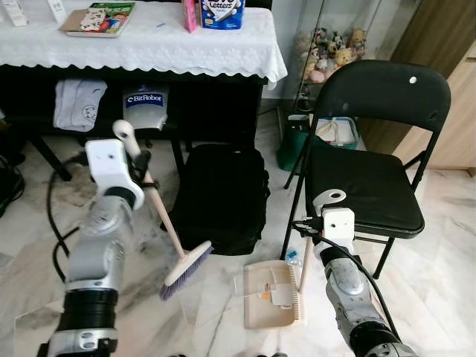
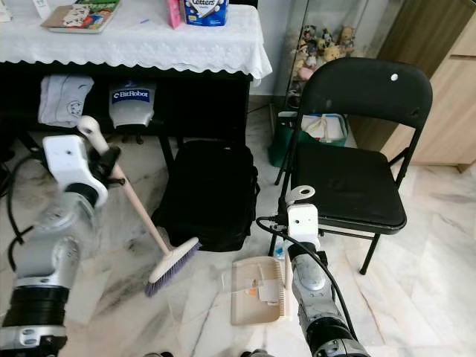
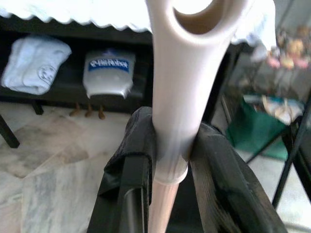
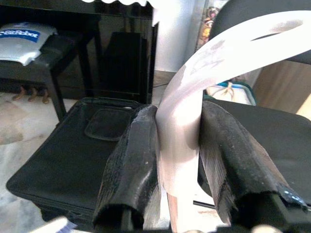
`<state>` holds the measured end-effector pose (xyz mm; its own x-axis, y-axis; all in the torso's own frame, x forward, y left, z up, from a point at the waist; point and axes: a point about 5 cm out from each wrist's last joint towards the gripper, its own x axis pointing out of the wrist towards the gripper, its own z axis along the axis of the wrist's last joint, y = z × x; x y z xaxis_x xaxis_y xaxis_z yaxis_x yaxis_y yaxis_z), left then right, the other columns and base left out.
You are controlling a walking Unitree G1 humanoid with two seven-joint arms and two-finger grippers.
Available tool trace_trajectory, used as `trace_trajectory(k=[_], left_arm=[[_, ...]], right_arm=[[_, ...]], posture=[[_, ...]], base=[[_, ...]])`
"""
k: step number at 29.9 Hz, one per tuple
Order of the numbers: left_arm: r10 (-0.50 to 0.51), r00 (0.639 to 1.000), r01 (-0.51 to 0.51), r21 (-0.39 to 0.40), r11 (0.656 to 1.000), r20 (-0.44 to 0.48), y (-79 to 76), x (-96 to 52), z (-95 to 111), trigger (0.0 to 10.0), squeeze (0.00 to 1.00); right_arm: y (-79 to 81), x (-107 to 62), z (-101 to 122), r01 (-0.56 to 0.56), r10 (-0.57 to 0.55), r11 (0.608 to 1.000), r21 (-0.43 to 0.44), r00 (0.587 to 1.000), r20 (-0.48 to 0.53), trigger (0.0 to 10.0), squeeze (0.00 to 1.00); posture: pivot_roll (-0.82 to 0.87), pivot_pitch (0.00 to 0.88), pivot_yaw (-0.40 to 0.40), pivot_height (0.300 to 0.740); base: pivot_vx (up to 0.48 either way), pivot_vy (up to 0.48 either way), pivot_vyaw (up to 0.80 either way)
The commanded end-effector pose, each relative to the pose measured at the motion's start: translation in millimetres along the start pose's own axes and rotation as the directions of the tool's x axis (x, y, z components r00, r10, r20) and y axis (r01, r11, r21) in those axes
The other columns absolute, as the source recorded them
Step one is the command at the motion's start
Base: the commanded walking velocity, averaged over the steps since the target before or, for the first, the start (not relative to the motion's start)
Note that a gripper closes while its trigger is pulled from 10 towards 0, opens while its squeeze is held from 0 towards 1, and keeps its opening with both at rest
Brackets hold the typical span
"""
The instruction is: Sweep floor
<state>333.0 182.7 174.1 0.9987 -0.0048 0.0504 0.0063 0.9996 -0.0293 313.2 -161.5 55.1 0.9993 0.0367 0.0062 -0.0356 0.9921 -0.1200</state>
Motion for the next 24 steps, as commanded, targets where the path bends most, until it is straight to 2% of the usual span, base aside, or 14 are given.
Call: trace_trajectory(k=[1, 6, 9, 13, 17, 24], left_arm=[[-0.029, 0.999, 0.028, 0.033, 0.999, 0.030, -6.5, 0.8, 4, 10.0, 0.00], [-0.062, 0.998, 0.062, 0.042, 0.997, -0.013, -11.8, 1.0, -5, 10.0, 0.00], [-0.115, 0.991, 0.118, 0.040, 0.992, -0.067, -20.9, -1.1, -14, 10.0, 0.00], [-0.164, 0.983, 0.167, 0.035, 0.985, -0.086, -29.5, -3.3, -16, 10.0, 0.00], [-0.259, 0.958, 0.261, 0.005, 0.965, -0.122, -45.9, -7.5, -20, 10.0, 0.00], [-0.355, 0.927, 0.351, -0.059, 0.935, -0.123, -58.5, -10.6, -14, 10.0, 0.00]], right_arm=[[1.2, -6.0, -7, -0.005, 0.005, 1.000, 0.011, 1.000, -0.023, 10.0, 0.00], [-0.2, -8.0, -9, -0.002, 0.002, 1.000, 0.010, 1.000, -0.024, 10.0, 0.00], [-1.3, -9.6, -9, 0.001, 0.000, 1.000, 0.008, 1.000, -0.022, 10.0, 0.00], [-1.7, -10.6, -9, 0.002, -0.001, 1.000, 0.007, 1.000, -0.019, 10.0, 0.00], [-3.1, -10.4, -8, 0.003, -0.003, 1.000, 0.005, 1.000, -0.008, 10.0, 0.00], [-5.7, -8.2, -4, 0.006, -0.006, 1.000, 0.000, 1.000, 0.003, 10.0, 0.00]], posture=[[0.06, 0.113, -0.019, 0.740], [0.06, 0.123, -0.018, 0.740], [0.05, 0.131, -0.018, 0.740], [0.05, 0.139, -0.019, 0.740], [0.04, 0.144, -0.021, 0.740], [0.04, 0.139, -0.024, 0.740]], base=[[0.000, 0.000, 0.00], [0.000, 0.000, 0.00], [0.000, 0.000, 0.00], [0.000, 0.000, 0.00], [0.000, 0.000, 0.00], [0.000, 0.000, 0.00]])
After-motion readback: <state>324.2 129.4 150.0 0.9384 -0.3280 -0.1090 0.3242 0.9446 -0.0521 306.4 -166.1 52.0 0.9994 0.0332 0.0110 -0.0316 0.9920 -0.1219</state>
